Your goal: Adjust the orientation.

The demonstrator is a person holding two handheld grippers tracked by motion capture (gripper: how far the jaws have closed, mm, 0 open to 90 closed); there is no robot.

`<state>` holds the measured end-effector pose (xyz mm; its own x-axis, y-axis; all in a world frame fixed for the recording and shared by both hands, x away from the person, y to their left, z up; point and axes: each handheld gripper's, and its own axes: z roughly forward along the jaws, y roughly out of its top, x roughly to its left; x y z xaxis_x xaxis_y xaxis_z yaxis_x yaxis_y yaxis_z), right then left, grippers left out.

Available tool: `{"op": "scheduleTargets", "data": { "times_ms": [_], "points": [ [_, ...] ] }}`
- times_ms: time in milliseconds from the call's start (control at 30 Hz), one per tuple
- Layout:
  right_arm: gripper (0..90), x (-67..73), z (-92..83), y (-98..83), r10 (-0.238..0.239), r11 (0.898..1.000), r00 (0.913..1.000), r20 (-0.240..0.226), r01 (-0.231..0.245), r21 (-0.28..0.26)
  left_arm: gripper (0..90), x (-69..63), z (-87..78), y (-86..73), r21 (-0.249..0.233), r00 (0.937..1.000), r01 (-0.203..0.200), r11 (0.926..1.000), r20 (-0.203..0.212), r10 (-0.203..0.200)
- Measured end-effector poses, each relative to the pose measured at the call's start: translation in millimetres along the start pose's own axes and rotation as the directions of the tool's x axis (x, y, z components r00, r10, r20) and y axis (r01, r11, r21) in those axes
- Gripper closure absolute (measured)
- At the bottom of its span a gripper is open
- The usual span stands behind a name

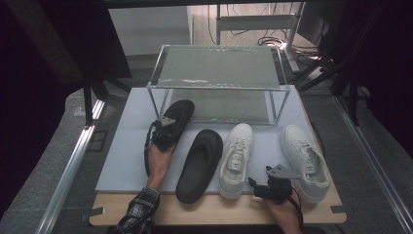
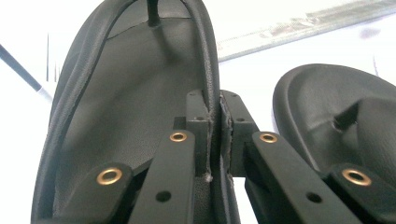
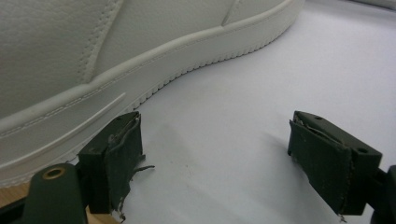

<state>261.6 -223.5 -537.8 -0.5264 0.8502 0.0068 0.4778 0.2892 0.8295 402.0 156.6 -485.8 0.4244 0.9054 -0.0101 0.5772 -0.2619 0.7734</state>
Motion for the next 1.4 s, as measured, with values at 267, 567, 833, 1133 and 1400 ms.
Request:
{"op": "scheduleTargets", "data": {
  "times_ms": [267, 567, 833, 1133, 1400],
  "points": [
    [18.0, 0.1, 0.2, -0.1, 0.001, 1.000, 1.0000, 0.000, -0.001, -0.002, 83.5, -1.4, 13.4, 7.6, 0.002, 0.9994, 0.014, 0.9999, -0.033, -0.014],
    [17.9, 0.1, 0.2, -0.1, 0.001, 1.000, 1.0000, 0.000, -0.001, -0.002, 82.5, -4.9, 25.3, 8.2, 0.025, 0.9995, 0.018, 0.9995, -0.025, -0.018],
    [17.9, 0.1, 0.2, -0.1, 0.001, 1.000, 1.0000, 0.000, -0.001, -0.002, 76.9, -0.3, 8.2, 5.0, -0.003, 0.9998, 0.015, 0.9999, 0.012, -0.015],
    [17.9, 0.1, 0.0, 0.0, 0.000, 1.000, 1.0000, 0.000, 0.000, 0.000, 87.6, 9.9, -15.4, -8.1, -0.016, 0.9970, 0.015, 0.9998, 0.076, -0.014],
    [17.9, 0.3, 0.0, 0.0, 0.000, 1.000, 1.0000, 0.002, 0.000, 0.000, 90.0, 16.0, -39.8, -25.8, -0.013, 0.9942, 0.006, 0.9999, 0.107, -0.005]
  ]
}}
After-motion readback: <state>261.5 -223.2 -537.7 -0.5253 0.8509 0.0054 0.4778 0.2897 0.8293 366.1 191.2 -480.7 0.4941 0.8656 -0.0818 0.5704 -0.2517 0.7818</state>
